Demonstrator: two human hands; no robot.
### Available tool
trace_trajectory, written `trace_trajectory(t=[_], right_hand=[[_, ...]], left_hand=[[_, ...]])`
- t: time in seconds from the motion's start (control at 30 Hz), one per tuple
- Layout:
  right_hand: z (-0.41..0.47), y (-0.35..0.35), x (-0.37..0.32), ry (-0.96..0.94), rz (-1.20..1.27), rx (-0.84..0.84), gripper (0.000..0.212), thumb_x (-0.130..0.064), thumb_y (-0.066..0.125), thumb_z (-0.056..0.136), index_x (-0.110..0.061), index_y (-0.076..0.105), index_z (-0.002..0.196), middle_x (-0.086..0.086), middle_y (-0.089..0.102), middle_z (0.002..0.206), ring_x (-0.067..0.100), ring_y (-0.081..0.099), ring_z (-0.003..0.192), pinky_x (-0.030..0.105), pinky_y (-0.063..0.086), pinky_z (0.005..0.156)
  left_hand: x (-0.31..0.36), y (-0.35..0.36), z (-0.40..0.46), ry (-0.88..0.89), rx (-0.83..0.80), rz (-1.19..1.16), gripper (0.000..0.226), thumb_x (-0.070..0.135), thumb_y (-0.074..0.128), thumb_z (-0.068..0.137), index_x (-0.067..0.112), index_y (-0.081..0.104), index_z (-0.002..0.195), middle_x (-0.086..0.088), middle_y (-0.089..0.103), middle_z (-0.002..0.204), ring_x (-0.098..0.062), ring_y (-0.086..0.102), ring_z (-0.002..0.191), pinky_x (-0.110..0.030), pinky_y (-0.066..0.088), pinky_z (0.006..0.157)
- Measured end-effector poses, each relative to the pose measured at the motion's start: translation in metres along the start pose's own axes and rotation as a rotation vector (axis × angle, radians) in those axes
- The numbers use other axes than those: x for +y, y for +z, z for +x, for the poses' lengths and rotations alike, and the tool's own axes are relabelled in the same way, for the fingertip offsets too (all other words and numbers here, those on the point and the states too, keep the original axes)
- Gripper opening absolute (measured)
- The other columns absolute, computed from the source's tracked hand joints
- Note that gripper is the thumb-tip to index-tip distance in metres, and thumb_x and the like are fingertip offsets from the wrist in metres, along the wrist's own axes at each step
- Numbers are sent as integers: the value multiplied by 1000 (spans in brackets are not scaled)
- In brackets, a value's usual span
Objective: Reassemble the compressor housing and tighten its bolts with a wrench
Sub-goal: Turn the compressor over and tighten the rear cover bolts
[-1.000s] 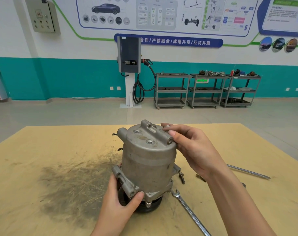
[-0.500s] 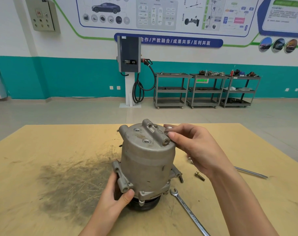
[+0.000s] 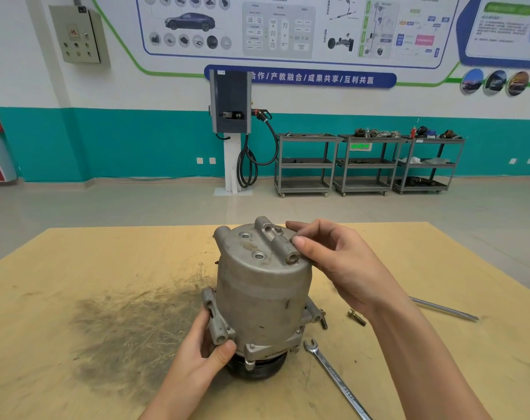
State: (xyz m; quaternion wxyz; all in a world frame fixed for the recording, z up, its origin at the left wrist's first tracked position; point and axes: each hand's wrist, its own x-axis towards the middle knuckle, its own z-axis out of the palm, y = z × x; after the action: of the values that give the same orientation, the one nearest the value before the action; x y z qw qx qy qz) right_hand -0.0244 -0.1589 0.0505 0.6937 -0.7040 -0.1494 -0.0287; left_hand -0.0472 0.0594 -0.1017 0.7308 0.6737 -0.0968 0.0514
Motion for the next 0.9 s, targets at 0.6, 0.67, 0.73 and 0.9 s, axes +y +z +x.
trace_trajectory(t=[0.6,0.67,0.73,0.9], right_hand=[[-4,-6,-5,-3,-164,-41,13,-6,71,84,-18,72,78,-4,64,124,2,60,115,38,41,109],[-4,-4,-5,-16,-200,-18,13,-10,74,82,-17,67,74,-5,64,121,2,61,111,41,42,108],[-6,-6,-8,-14,-221,-34,7,-12,73,83,-16,68,79,-8,63,121,1,62,110,40,43,107],[-8,-9,-11,5,-244,-78,15,-7,70,85,-21,75,86,-9,62,127,-2,58,114,36,41,109]], left_hand=[[0,-6,4,-9,-17,17,117,85,80,42,27,46,138,29,65,126,8,58,120,-5,45,91],[1,-6,5,-6,9,35,117,88,77,42,28,47,137,28,65,127,9,57,121,-4,44,93],[2,-6,4,7,22,59,112,90,73,43,30,50,134,31,65,124,11,57,119,-3,43,91],[3,-4,4,10,37,88,106,93,70,43,31,55,127,33,67,118,12,60,114,-2,44,86]])
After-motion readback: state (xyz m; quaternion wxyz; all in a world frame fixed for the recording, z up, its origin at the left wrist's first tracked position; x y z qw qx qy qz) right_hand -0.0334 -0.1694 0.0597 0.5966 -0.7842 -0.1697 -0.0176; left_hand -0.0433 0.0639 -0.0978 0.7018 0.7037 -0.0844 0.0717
